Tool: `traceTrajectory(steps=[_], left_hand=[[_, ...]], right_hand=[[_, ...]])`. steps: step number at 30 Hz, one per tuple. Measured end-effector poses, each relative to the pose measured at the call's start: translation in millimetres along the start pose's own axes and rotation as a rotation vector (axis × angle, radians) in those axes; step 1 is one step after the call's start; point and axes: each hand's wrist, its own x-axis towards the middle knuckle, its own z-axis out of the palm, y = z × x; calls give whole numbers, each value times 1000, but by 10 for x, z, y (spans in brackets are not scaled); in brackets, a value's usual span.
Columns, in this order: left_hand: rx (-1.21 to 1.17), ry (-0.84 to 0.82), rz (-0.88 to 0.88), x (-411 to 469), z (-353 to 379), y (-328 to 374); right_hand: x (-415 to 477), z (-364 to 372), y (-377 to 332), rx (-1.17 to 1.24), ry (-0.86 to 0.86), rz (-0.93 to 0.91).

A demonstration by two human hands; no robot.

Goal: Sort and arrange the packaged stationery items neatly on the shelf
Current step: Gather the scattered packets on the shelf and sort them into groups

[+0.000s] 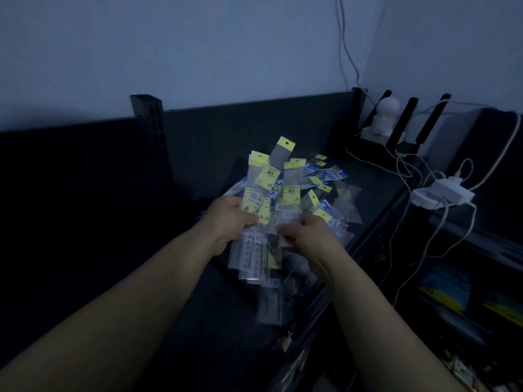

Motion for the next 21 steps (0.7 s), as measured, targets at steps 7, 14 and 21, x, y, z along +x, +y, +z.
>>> traceTrajectory(steps=[7, 14, 21], left_hand=[[-9, 48, -13, -316, -337, -85], [-67, 105, -104, -604, -553, -291], [-105, 175, -212, -667, -509, -447]], right_hand=[[-240, 305, 9, 15, -37, -43], [-390, 719, 142, 69, -118, 20], [-386, 762, 221, 162, -223, 144]])
